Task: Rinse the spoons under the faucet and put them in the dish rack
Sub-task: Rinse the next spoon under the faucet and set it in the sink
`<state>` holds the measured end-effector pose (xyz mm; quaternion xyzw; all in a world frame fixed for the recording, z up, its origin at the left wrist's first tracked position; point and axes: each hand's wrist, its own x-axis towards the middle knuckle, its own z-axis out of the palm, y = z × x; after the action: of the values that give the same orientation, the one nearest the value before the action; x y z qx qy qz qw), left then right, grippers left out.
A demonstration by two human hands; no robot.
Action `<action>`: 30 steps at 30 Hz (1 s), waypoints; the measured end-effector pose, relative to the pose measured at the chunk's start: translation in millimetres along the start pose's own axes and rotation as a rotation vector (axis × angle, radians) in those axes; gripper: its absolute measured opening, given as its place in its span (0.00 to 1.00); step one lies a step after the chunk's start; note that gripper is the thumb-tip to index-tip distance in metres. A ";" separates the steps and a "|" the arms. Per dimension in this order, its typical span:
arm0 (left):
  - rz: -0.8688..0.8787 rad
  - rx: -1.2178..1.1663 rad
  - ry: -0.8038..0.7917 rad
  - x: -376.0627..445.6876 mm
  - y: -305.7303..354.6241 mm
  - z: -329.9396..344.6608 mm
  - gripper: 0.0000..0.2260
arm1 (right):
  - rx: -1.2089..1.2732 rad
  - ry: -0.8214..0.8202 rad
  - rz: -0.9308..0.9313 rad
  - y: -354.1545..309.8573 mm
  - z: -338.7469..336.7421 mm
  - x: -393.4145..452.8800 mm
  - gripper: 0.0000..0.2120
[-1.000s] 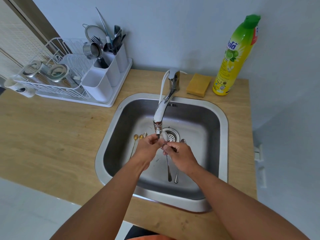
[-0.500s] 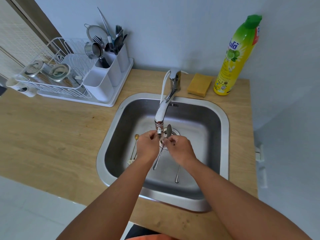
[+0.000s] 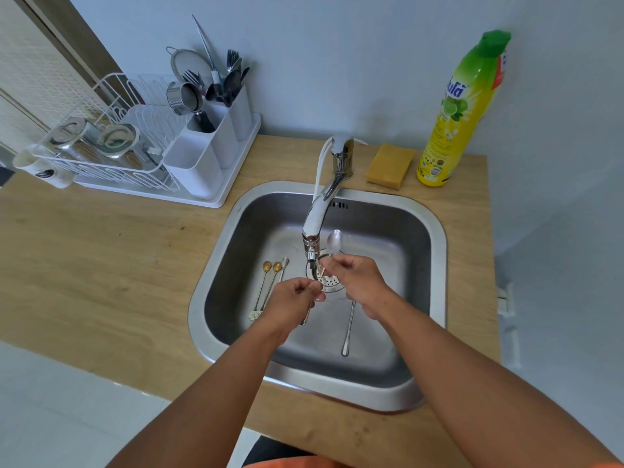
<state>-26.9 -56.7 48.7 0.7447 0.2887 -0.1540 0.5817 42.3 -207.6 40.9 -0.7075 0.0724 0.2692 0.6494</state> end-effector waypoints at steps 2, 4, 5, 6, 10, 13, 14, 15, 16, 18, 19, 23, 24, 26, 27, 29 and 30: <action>-0.008 -0.035 0.010 2.6 7.5 1.0 0.11 | 0.017 -0.019 -0.019 2.6 5.5 -1.8 0.08; -0.024 -0.052 0.012 4.4 12.8 1.4 0.12 | 0.032 -0.006 -0.033 3.4 9.7 -3.5 0.08; -0.034 -0.068 0.007 4.2 13.4 1.2 0.12 | 0.035 0.012 -0.030 2.3 10.1 -3.8 0.08; -0.049 -0.089 -0.001 2.4 13.5 0.7 0.12 | 0.038 0.035 -0.023 0.2 9.6 -3.1 0.07; -0.149 -0.038 -0.073 -9.6 1.8 -8.5 0.12 | 0.093 0.129 0.021 -9.3 -0.8 3.8 0.07; -0.271 -0.121 -0.162 -14.3 -10.4 -16.3 0.13 | 0.103 0.136 0.027 -12.4 -4.9 2.9 0.08; -0.307 -0.173 -0.183 -14.5 -11.3 -18.5 0.14 | 0.106 0.124 0.043 -12.6 -4.6 1.4 0.08; -0.339 -0.222 -0.204 -13.7 -10.7 -19.7 0.14 | 0.113 0.106 0.065 -12.4 -3.6 -0.5 0.08; -0.367 -0.269 -0.227 -12.3 -8.6 -20.2 0.14 | 0.116 0.081 0.088 -11.6 -2.2 -2.3 0.08; -0.411 -0.339 -0.263 -8.1 -2.9 -20.6 0.14 | 0.116 0.009 0.116 -7.5 2.1 -5.4 0.08; -0.426 -0.349 -0.273 -5.9 0.3 -20.6 0.14 | 0.119 -0.027 0.119 -4.5 4.9 -7.2 0.08; -0.437 -0.302 -0.297 -2.4 8.4 -17.1 0.12 | 0.118 -0.066 0.116 0.6 9.4 -11.6 0.08; -0.437 -0.292 -0.277 -2.9 8.1 -16.7 0.12 | 0.094 -0.064 0.104 -0.6 9.0 -11.5 0.08; -0.424 -0.249 -0.215 -4.2 3.9 -15.2 0.13 | 0.045 -0.047 0.073 -3.6 7.8 -10.3 0.09; -0.406 -0.219 -0.191 -5.1 2.3 -13.8 0.14 | 0.031 -0.030 0.056 -4.6 7.5 -9.6 0.09; -0.355 -0.174 -0.159 -5.5 3.7 -9.6 0.14 | 0.030 0.013 0.029 -3.8 7.5 -9.1 0.09; -0.329 -0.165 -0.143 -4.7 6.3 -7.3 0.13 | 0.040 0.032 0.023 -2.4 8.0 -9.2 0.09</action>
<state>-27.5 -51.9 58.3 0.6245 0.3759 -0.2754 0.6268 33.3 -201.8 47.2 -0.6978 0.0963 0.2640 0.6588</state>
